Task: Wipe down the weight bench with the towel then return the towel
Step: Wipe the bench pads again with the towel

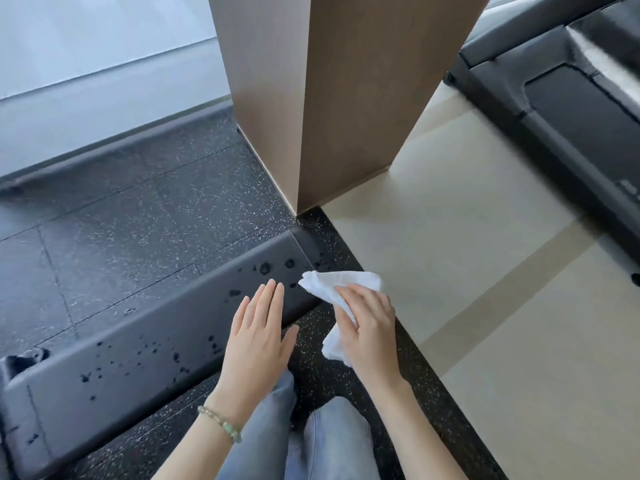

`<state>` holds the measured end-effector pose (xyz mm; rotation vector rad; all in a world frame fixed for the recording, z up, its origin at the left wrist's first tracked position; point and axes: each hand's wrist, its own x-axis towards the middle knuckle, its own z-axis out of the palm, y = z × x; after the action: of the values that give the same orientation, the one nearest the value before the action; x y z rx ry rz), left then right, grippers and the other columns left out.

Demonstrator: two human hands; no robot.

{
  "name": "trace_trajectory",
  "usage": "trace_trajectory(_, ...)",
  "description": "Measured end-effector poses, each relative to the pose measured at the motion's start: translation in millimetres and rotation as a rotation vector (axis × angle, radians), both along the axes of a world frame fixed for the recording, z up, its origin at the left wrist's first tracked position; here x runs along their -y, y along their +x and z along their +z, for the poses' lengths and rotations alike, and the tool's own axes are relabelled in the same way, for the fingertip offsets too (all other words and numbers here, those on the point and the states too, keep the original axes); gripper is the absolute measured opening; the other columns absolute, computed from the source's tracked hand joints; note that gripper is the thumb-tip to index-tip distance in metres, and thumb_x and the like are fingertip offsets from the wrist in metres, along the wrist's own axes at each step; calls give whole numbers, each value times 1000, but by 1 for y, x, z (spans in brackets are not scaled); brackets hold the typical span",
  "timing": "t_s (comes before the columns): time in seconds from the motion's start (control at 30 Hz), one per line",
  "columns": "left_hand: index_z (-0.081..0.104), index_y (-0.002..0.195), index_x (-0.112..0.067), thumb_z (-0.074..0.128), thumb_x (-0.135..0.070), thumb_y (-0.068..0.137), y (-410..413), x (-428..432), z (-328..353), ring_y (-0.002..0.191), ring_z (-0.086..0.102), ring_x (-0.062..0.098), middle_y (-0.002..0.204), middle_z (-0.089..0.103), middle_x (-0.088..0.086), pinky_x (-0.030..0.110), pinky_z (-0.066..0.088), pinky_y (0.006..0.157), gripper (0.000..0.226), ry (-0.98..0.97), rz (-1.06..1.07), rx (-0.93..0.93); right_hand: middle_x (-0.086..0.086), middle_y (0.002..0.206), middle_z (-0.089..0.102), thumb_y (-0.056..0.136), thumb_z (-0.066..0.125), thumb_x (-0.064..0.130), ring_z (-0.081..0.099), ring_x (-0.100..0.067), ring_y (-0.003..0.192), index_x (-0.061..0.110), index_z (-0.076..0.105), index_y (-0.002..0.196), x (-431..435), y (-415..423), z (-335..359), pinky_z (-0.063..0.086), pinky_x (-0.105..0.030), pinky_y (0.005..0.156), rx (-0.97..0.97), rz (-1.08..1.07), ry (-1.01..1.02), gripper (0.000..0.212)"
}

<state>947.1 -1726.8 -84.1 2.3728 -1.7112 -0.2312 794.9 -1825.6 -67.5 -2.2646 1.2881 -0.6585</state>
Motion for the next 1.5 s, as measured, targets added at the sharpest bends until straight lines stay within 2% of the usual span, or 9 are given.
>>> trace_trajectory(0.33,37,142,2,42,-35,93,7,138,-159,137,35,28,147,39,17,45,28,110,61,70,215,-53,-6,120,58,91,45,32,52,-25,110,18,67,115,161,33,-168,39,-41,94,-38,148,172,36)
trace_trajectory(0.5,38,142,2,38,-26,92,26,179,-243,137,36,29,149,37,17,44,24,112,58,120,282,-52,-9,123,58,91,48,31,50,-24,112,20,65,120,199,64,-270,35,-34,92,-75,325,131,36)
trace_trajectory(0.63,38,142,2,33,-20,90,44,188,-294,138,35,28,150,36,16,44,21,114,57,206,337,-47,-12,139,47,88,49,39,44,-27,119,26,54,133,189,54,-345,47,-45,82,-434,503,110,46)
trace_trajectory(0.7,38,143,1,32,-20,89,54,184,-309,138,36,29,150,36,16,44,20,114,58,260,354,-31,-12,151,31,89,43,46,33,-32,133,28,34,146,178,44,-370,44,-53,91,-655,563,95,60)
trace_trajectory(0.83,42,141,0,29,-24,90,75,175,-324,134,41,28,148,40,15,44,19,112,58,352,325,-31,-12,156,16,89,33,47,19,-37,140,25,25,149,184,61,-388,28,-60,105,-624,591,49,65)
trace_trajectory(0.97,44,140,-2,28,-25,91,91,170,-333,135,42,26,148,40,13,46,18,113,57,392,224,-17,-9,156,20,92,28,44,16,-34,142,22,25,149,220,129,-398,14,-56,109,-531,602,50,61)
trace_trajectory(1.13,43,141,-1,28,-26,92,95,170,-331,137,38,25,149,39,13,46,18,114,57,426,174,-31,-7,148,40,93,33,37,32,-30,138,14,44,141,241,173,-404,25,-53,107,-446,572,35,54)
trace_trajectory(1.3,44,138,2,32,-28,92,105,175,-330,135,40,29,142,47,16,46,19,114,57,388,145,-30,-6,157,19,93,35,33,12,-27,145,17,23,149,210,114,-398,15,-50,113,-464,594,30,59)
trace_trajectory(1.5,40,143,-3,31,-31,93,112,178,-333,137,37,26,151,37,12,48,20,113,58,420,92,-36,-1,157,12,94,32,39,10,-26,145,20,19,150,209,107,-395,9,-48,112,-498,620,46,60)
